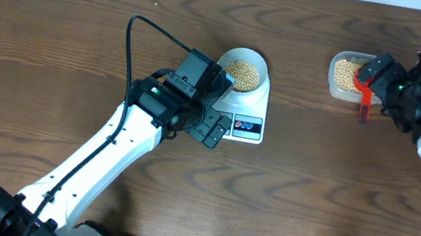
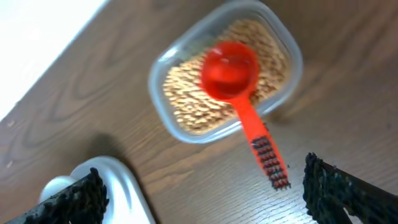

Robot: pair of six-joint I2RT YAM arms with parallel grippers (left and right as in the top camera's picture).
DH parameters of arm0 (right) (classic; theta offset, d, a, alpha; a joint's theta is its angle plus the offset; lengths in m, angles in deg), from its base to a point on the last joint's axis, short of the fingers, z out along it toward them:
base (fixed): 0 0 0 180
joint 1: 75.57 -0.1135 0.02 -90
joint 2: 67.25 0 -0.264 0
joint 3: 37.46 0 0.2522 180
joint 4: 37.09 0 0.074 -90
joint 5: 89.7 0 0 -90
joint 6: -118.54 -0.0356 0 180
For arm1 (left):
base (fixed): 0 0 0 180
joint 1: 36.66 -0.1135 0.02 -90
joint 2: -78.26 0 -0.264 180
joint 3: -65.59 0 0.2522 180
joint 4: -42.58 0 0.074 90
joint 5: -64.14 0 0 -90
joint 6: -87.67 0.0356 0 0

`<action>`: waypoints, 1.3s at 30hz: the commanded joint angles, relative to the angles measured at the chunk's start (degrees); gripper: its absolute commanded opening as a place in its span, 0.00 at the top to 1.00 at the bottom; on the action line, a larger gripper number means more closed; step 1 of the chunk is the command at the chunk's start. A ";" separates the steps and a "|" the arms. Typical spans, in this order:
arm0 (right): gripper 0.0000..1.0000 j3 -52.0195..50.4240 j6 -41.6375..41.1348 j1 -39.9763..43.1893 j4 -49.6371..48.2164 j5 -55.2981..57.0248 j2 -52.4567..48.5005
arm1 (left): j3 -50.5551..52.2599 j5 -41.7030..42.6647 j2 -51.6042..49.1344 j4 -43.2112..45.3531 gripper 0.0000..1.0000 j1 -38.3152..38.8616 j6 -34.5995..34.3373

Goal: Scoop item into bowl and weigh 50g on scale

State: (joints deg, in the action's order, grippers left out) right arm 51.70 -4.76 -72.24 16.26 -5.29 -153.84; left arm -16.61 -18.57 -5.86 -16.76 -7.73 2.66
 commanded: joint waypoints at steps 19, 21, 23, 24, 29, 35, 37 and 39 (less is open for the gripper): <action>0.01 0.66 8.79 0.37 10.88 13.94 36.00 | -0.17 -0.48 0.31 -0.04 0.02 -0.31 0.96; 0.01 0.66 8.85 0.37 12.81 15.45 37.94 | -0.17 -0.48 0.31 -0.04 0.02 -0.31 0.96; 0.01 0.42 10.14 0.37 14.01 17.03 39.43 | -0.17 -0.48 0.31 -0.04 0.02 -0.31 0.96; 0.01 0.07 11.69 0.37 13.97 17.18 39.95 | -0.17 -0.48 0.31 -0.04 0.02 -0.31 0.96; 0.01 -9.01 15.89 -0.07 6.51 17.29 45.72 | -0.17 -0.48 0.31 -0.02 0.02 -0.31 0.96; 0.01 -29.66 16.20 -0.37 -10.05 17.22 58.40 | -0.17 -0.48 0.31 -0.04 0.02 -0.31 0.96; 0.01 -36.09 16.17 -0.37 -14.91 17.00 62.05 | -0.17 -0.48 0.31 -0.04 0.02 -0.31 0.96; 0.01 -42.21 16.00 -0.37 -19.69 16.83 65.29 | -0.17 -0.48 0.31 -0.04 0.02 -0.31 0.96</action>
State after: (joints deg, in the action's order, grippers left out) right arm 15.37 10.17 -72.26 -0.55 11.15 -91.72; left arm -16.61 -18.55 -5.86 -16.72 -7.73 2.66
